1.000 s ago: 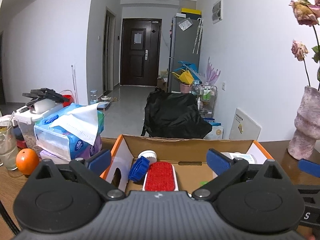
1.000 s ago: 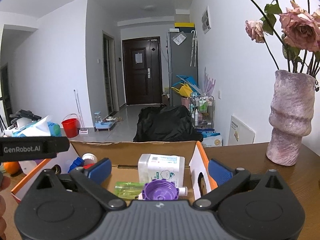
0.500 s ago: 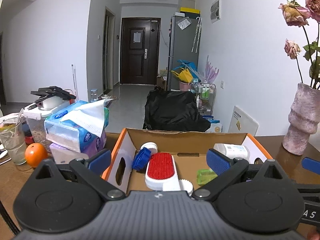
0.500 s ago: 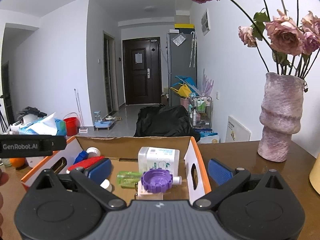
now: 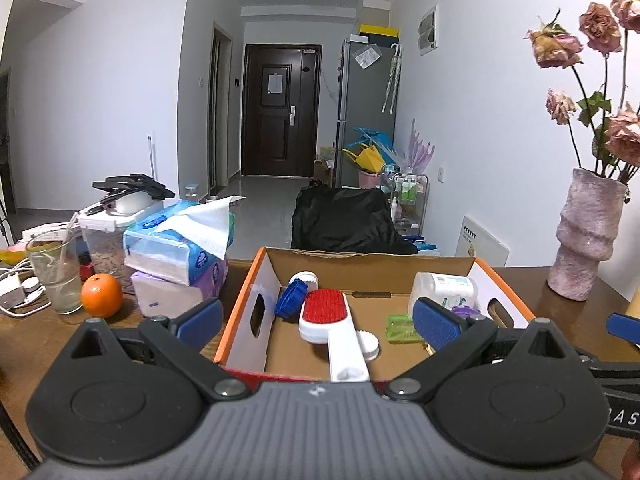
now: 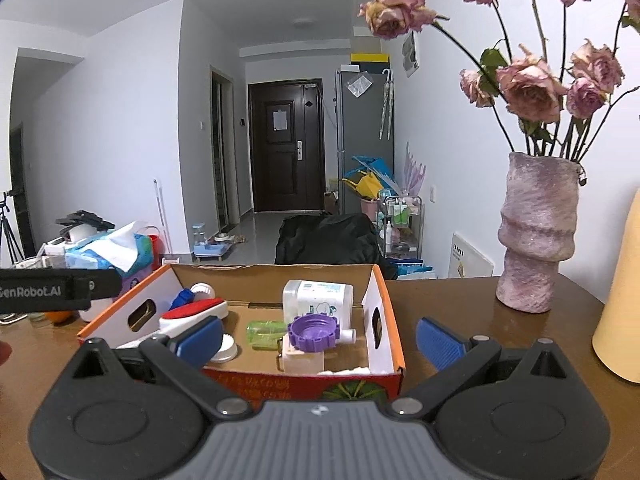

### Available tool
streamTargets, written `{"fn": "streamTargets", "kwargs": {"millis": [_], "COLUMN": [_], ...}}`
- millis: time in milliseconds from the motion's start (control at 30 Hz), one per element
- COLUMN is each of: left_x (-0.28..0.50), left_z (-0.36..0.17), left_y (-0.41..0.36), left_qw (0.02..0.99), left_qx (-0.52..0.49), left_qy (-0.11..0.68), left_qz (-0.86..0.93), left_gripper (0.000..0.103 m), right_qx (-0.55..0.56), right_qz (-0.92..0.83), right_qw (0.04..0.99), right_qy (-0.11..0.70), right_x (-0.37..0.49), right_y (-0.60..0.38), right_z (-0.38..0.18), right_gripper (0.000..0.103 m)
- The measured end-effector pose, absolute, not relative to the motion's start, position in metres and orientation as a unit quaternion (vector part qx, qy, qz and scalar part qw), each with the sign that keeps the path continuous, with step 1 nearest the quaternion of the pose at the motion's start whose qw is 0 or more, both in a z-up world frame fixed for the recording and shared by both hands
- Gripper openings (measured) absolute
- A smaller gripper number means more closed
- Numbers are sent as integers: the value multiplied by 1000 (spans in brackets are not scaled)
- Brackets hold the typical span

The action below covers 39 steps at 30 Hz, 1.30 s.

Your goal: Organize rigid objects

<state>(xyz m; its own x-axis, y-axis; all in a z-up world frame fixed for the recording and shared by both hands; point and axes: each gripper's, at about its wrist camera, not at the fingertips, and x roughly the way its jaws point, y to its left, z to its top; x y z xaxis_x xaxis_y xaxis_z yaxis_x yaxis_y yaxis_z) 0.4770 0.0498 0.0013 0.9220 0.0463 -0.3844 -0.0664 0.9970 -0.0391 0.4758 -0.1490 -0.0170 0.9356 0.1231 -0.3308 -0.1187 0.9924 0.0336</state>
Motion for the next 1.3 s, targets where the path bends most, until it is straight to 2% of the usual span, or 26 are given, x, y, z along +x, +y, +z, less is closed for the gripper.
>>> {"fn": "streamTargets", "kwargs": {"millis": [767, 1300], "left_x": [375, 253], "left_z": [17, 36], "left_y": [47, 37], "left_qw": [979, 985], "left_qx": [-18, -5], "left_qy": [198, 174], "left_qz": [31, 18], "left_gripper": [103, 103], "right_qx": [1, -20], "right_qz": [59, 56], "right_qw": [987, 990], "right_qy": [150, 130], "right_x": [366, 252], "right_y": [-154, -154], "right_z": [2, 16], "right_gripper": [103, 103]}}
